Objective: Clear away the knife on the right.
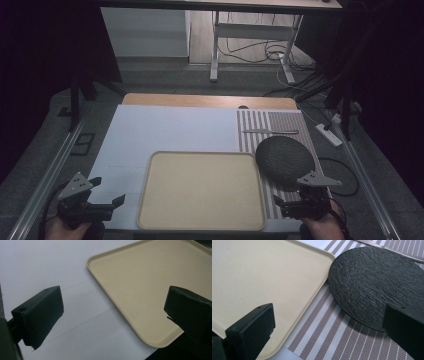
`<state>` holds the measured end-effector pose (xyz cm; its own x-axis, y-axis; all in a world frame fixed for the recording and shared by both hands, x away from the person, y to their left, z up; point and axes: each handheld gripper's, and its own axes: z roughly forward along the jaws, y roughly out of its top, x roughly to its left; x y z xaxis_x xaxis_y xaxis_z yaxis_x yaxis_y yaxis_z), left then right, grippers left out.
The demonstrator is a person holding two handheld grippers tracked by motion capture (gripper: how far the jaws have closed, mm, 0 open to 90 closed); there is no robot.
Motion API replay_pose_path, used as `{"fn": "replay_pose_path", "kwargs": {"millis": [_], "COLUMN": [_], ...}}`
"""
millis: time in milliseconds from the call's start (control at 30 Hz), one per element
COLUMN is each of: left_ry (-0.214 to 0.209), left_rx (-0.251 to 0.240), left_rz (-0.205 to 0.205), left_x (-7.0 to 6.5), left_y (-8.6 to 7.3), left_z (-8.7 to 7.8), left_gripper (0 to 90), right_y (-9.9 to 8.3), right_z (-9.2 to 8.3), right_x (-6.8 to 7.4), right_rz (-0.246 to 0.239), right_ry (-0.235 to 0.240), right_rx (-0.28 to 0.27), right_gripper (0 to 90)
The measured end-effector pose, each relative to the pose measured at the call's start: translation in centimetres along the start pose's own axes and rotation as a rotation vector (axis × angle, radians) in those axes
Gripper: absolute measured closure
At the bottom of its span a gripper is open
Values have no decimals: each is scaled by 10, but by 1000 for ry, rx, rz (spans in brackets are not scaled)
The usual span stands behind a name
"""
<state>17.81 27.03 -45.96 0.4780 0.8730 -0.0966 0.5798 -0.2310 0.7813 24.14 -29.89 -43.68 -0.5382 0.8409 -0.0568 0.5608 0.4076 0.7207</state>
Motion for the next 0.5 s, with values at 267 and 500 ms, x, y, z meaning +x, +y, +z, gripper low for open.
{"fn": "replay_pose_path", "kwargs": {"millis": [267,500], "left_ry": [-12,-22], "left_rx": [-14,0], "left_rz": [-23,-21], "left_x": [2,2], "left_y": [-1,-1], "left_z": [-2,-2], "left_gripper": [24,29], "right_y": [1,1], "right_z": [2,3], "right_x": [2,1], "right_rz": [-26,-20], "right_ry": [15,24], "right_rx": [15,25], "right_gripper": [0,0]}}
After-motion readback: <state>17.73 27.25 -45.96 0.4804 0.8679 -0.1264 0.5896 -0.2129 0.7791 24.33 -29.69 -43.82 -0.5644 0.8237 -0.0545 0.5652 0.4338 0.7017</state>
